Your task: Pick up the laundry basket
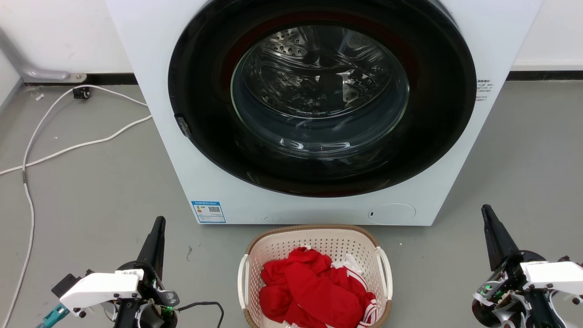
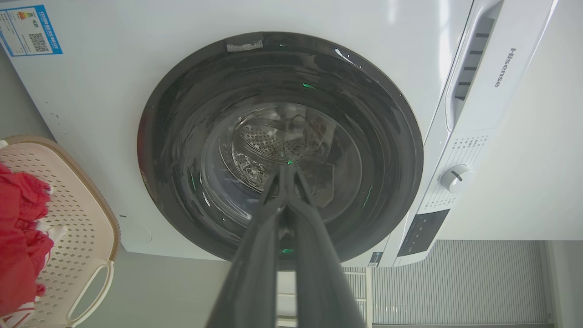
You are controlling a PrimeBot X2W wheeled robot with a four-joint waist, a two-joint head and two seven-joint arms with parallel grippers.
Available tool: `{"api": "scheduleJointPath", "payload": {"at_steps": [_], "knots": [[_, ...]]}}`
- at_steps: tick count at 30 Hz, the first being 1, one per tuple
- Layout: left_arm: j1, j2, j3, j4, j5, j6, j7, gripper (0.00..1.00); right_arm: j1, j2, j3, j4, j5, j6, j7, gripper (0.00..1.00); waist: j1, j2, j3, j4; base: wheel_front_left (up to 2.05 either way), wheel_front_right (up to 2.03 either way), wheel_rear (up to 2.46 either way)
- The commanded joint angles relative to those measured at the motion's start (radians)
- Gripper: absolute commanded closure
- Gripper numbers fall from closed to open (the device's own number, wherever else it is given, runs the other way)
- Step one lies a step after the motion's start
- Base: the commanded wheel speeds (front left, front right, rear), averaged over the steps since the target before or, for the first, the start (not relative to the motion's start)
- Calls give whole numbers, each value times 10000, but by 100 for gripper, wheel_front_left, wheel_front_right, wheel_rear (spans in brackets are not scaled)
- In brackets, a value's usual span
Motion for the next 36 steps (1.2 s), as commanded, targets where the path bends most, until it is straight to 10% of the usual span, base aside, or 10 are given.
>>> {"api": "scheduleJointPath", "payload": {"at_steps": [1,12,13,36], "knots": [[-69,-1,23,7,32,-32,43,100,-105,21,-24,16,-59,0,45,100,0,0,0,0,0,0,0],[-70,-14,45,9,51,-32,62,100,-109,38,-43,16,-69,0,54,100,0,0,0,0,0,0,0],[11,-21,13,30,12,0,3,0,16,19,-31,26,-31,0,30,0,0,0,0,0,0,0,0],[-49,-57,-561,-646,2384,-7,-1013,0,249,59,310,-495,-3001,0,-979,0,0,0,15,21,0,0,0]]}}
